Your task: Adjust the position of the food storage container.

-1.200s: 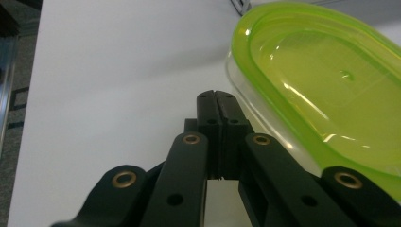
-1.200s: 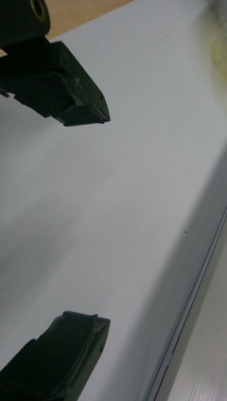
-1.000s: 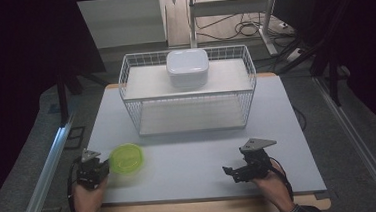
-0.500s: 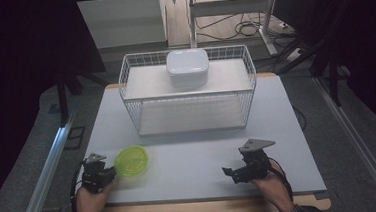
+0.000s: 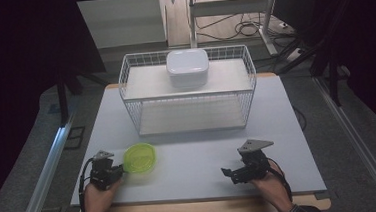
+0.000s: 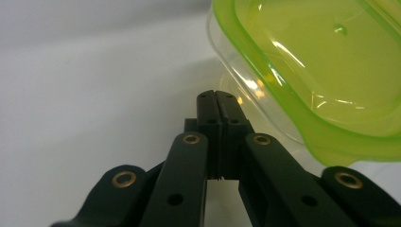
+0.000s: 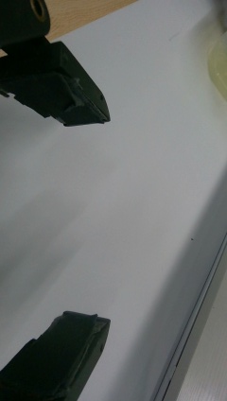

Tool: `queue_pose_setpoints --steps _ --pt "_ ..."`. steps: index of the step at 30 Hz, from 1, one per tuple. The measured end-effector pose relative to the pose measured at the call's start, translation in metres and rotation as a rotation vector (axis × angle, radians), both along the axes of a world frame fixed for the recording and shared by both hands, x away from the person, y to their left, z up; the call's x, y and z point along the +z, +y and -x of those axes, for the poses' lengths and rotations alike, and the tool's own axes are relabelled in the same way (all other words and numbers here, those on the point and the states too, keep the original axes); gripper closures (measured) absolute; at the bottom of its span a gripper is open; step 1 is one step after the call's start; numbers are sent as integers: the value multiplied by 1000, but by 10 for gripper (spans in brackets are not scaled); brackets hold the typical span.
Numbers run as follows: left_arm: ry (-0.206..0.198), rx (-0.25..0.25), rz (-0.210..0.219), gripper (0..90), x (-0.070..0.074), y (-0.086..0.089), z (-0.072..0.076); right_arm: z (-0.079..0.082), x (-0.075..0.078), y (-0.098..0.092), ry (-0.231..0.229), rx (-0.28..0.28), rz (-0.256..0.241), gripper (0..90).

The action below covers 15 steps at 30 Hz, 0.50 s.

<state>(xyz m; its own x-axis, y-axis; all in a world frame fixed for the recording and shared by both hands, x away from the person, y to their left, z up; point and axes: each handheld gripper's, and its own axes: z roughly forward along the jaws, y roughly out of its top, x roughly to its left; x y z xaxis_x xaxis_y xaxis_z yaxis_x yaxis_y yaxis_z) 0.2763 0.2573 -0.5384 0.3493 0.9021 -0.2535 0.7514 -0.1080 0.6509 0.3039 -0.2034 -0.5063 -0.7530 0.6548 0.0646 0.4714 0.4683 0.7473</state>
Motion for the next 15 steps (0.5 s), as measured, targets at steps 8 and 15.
queue_pose_setpoints --steps 8,15 --pt "0 -47 32 899 -1 -17 -10 0 -1 1 4 1 1 41" --pt "-18 -116 42 898 -1 -44 -16 -1 -1 1 4 2 3 41"
